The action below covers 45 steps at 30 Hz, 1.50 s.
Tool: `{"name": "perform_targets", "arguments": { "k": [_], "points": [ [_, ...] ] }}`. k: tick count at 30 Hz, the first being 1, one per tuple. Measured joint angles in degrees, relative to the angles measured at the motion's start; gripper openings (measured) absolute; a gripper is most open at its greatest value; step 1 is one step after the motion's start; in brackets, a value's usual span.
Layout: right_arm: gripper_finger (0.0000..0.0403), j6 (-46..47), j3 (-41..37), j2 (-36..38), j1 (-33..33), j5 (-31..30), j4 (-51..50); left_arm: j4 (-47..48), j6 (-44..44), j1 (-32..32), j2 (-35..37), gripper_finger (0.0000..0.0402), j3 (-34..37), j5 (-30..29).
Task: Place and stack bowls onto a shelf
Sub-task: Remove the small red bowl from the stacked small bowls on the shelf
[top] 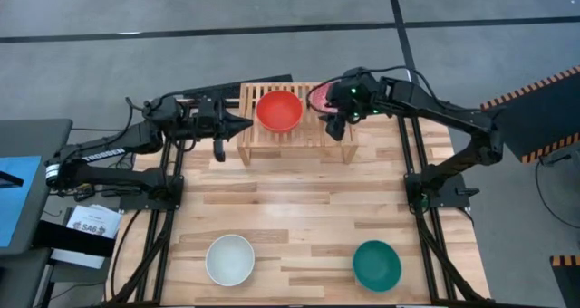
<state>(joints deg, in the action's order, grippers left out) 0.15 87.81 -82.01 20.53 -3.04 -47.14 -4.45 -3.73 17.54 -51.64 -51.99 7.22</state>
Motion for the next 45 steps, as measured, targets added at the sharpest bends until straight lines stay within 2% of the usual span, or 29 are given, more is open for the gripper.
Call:
{"name": "perform_targets", "arguments": {
  "k": [6, 13, 16, 20, 28, 39, 45],
  "points": [
    [0.0239, -0.6, -0.1, -3.2, 0.7, 0.0, -3.9, 0.0, 0.0, 0.0, -0.1, 0.0000, 0.0, -0.7],
    [0.0239, -2.4, 0.0, -6.7, 1.0, -1.6, -3.2, 0.9, -0.2, 0.0, -0.1, 0.0000, 0.0, -0.7],
    [0.0226, -3.5, 0.0, -6.5, 1.0, -1.6, -3.0, 1.0, -0.5, 0.0, -0.1, 0.0000, 0.0, -1.0],
    [0.0180, -3.7, 0.0, -5.7, 1.0, -1.8, -2.9, 1.1, -0.5, 0.0, -0.1, 0.0000, 0.0, -1.6],
    [0.0034, -3.9, 0.0, -4.2, 0.9, -3.2, -2.3, 1.1, -0.4, 0.0, -0.1, 0.0000, 0.0, -2.4],
    [0.0038, -4.6, 0.0, -4.2, 1.0, -3.1, -0.4, 1.0, -1.5, 0.0, -0.1, 0.0000, 0.0, -2.3],
    [0.0036, -6.2, 3.1, -4.2, 0.6, -3.1, -0.1, 1.0, -1.5, 0.0, -0.1, 0.0000, 0.0, -2.4]
  ]
}}
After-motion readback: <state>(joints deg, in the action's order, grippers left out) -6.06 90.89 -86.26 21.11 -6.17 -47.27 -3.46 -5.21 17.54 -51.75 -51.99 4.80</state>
